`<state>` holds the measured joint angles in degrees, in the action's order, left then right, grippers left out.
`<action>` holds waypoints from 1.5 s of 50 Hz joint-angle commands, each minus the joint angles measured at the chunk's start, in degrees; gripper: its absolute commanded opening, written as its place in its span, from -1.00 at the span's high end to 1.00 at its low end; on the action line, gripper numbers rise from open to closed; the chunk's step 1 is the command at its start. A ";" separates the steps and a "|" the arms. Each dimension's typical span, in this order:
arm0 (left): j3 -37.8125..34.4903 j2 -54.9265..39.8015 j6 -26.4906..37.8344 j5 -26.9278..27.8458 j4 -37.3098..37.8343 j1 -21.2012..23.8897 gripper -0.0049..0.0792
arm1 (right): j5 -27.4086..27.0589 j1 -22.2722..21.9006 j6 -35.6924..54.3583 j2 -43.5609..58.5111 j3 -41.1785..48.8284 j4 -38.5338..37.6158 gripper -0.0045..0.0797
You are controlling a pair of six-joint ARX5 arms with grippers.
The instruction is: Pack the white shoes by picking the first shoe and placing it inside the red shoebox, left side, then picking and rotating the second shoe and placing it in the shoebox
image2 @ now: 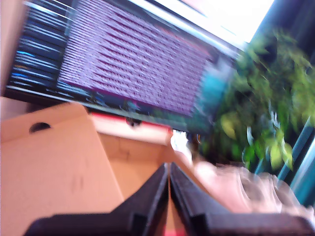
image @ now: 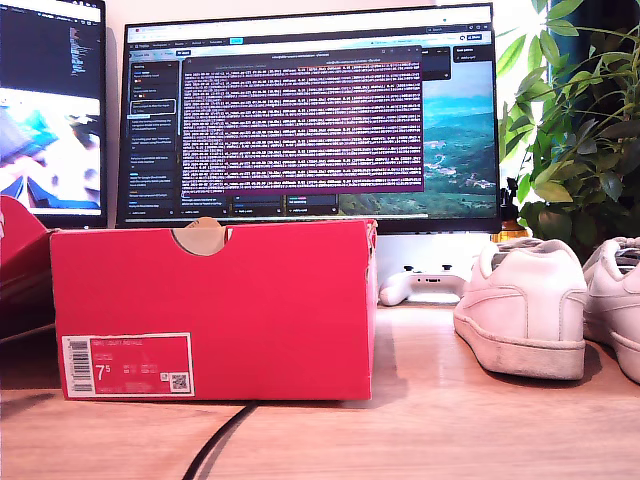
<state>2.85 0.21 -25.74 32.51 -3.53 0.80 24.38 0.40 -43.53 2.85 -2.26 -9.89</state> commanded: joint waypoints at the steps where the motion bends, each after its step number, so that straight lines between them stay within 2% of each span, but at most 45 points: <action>1: 2.05 0.44 5.40 0.00 4.07 1.42 0.93 | 0.81 -0.04 -0.11 0.52 -0.59 -0.57 0.91; 11: 9.05 -3.23 18.60 -5.84 18.34 6.56 0.93 | 1.27 -0.04 0.15 4.98 -2.40 0.22 0.91; 19: 13.22 -9.64 22.18 -13.03 23.12 11.39 0.93 | 2.64 -0.04 3.80 13.29 -7.50 1.40 0.91; 23: 14.97 -13.86 26.58 -15.15 25.51 13.90 0.93 | 2.75 -0.04 6.78 18.84 -11.61 3.89 0.91; 25: 15.74 -16.15 31.04 -15.82 26.58 15.28 0.93 | 2.93 -0.04 7.93 21.79 -13.94 5.25 0.91; 31: 16.72 -22.64 36.52 -19.74 27.52 19.80 0.93 | 4.31 -0.02 13.40 31.12 -21.27 9.38 0.89; 40: 16.90 -30.45 36.89 -30.82 25.40 26.47 0.93 | 4.15 0.68 20.41 43.21 -33.73 20.15 0.83; 43: 16.90 -33.03 36.59 -34.60 23.82 28.13 0.93 | 4.00 1.05 22.32 46.60 -37.51 24.04 0.75; 49: 16.90 -37.97 33.57 -38.64 19.52 29.75 0.93 | 3.61 2.36 25.57 53.53 -44.41 31.21 0.52; 54: 16.90 -41.70 31.26 -39.23 16.96 29.75 0.93 | 2.93 4.28 26.45 59.14 -48.76 36.13 0.37; 62: 16.90 -46.14 30.18 -39.58 14.47 29.75 0.93 | -4.24 7.78 27.10 67.78 -53.86 44.30 0.16; 68: 16.90 -48.04 30.21 -39.65 12.37 29.75 0.93 | -7.02 10.34 27.12 72.76 -55.87 46.49 -0.01; 75: 16.90 -48.57 30.25 -39.63 10.62 29.75 0.93 | -7.48 12.66 27.10 76.46 -56.50 46.53 -0.15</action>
<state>19.16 -48.14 4.73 -7.14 8.05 30.57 17.12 12.03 -16.62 79.05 -57.25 36.91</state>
